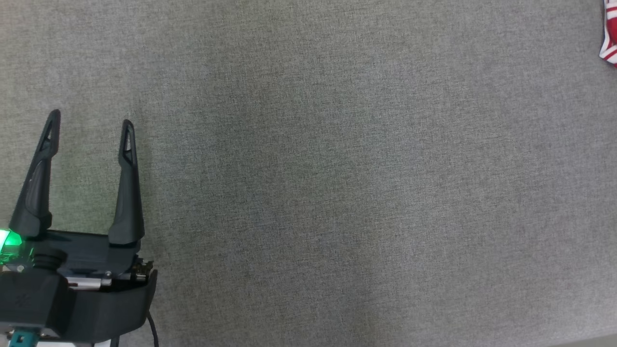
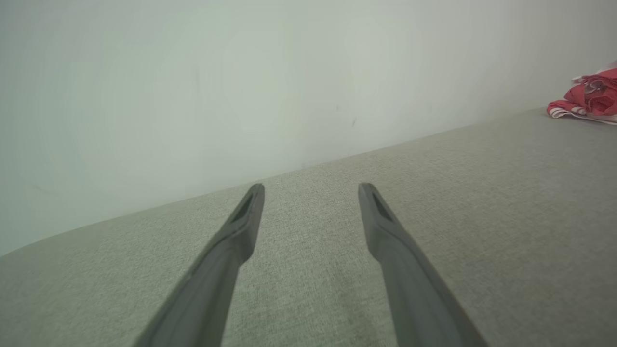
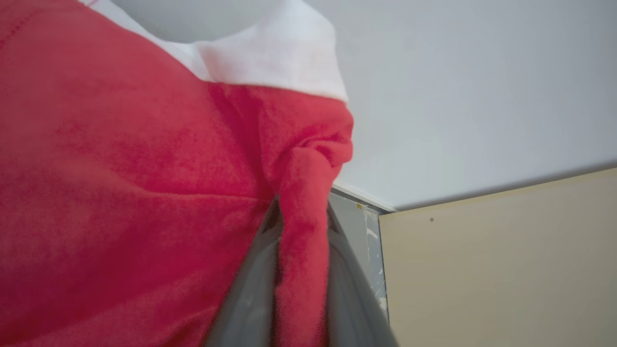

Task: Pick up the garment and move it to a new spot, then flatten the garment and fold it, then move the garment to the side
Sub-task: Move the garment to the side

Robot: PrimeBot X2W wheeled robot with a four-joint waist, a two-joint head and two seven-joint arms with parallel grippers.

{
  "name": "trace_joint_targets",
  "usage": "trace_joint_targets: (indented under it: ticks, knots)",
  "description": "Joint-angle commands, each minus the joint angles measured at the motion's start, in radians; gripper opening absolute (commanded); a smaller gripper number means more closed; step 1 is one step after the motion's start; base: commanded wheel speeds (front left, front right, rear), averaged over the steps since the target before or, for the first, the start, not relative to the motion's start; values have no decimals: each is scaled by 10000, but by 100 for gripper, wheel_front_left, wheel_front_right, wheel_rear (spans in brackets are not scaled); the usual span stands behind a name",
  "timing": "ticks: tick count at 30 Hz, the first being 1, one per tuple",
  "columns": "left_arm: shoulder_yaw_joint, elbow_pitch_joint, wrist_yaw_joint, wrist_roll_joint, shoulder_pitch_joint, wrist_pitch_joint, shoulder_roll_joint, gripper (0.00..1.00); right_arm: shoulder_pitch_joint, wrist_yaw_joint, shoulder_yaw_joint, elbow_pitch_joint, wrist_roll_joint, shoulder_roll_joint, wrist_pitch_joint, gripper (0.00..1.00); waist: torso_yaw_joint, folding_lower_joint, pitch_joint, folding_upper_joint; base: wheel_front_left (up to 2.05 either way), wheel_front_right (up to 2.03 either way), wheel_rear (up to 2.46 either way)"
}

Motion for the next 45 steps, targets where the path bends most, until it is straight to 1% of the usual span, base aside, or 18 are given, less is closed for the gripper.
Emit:
trace_joint_targets:
  ticks: [1,5,9,13,15,18,20,21,22,25,28,29,32,37,41,45]
  knots:
    - [45,-52,33,-20,82,17,54,100,-204,2,-96,22,-186,42,-150,100,-15,-1,30,-2,0,0,0]
    - [93,-38,103,-36,138,-20,55,100,-294,3,-396,124,-808,243,-378,100,-71,-1,14,-2,0,0,0]
    - [134,211,199,-154,184,-149,-33,100,-334,2,-986,-40,-1383,488,-580,100,-109,-1,-274,-2,0,0,0]
    - [217,763,355,-342,479,-413,-183,100,133,3,-1754,-795,-1919,993,-1248,100,-87,-1,-1021,-2,0,0,0]
    - [298,1035,452,-535,650,-572,-351,100,606,3,-2402,-1221,-1769,1463,-1606,100,-60,-1,-1517,-2,0,0,0]
    - [466,1562,570,-820,1116,-720,-491,100,1556,2,-3294,-2074,-1720,2164,-2030,100,-18,-1,-2393,-2,0,0,0]
    - [582,1821,653,-918,1381,-819,-513,100,2345,2,-3803,-2769,-2079,2490,-2198,100,32,-1,-2971,-2,0,0,0]
    - [662,1980,739,-993,1693,-842,-592,100,3311,2,-4459,-3550,-2174,2971,-2184,100,102,-1,-3463,-2,0,0,0]
    - [687,2063,765,-1024,1808,-872,-603,100,3766,3,-4788,-3973,-2262,3212,-2205,100,145,-1,-3707,-2,0,0,0]
    - [711,2298,806,-1152,2148,-884,-663,100,5155,3,-5647,-5134,-2367,3742,-2090,100,311,-1,-4324,-2,0,0,0]
    - [702,2544,829,-1227,2448,-874,-704,100,6500,3,-6207,-6102,-2313,4358,-1989,100,453,-1,-4883,-2,0,0,0]
    - [702,2544,829,-1227,2448,-874,-704,100,6500,3,-6207,-6102,-2313,4358,-1989,100,453,-1,-4883,-2,0,0,0]
    - [655,2778,835,-1302,2674,-883,-738,100,7501,3,-6735,-6800,-2226,4844,-1895,100,558,-1,-5332,-2,0,0,0]
    - [540,3142,862,-1348,2971,-894,-815,100,8766,3,-7298,-7355,-2053,5577,-1851,100,788,-1,-6040,-2,0,0,0]
    - [444,3360,880,-1424,3187,-919,-928,100,9989,3,-7900,-7908,-1991,6306,-1786,100,995,-1,-6448,-2,0,0,0]
    - [335,3558,858,-1464,3287,-958,-994,100,11285,3,-8100,-8468,-1989,6857,-1827,100,1195,-1,-6708,-2,0,0,0]
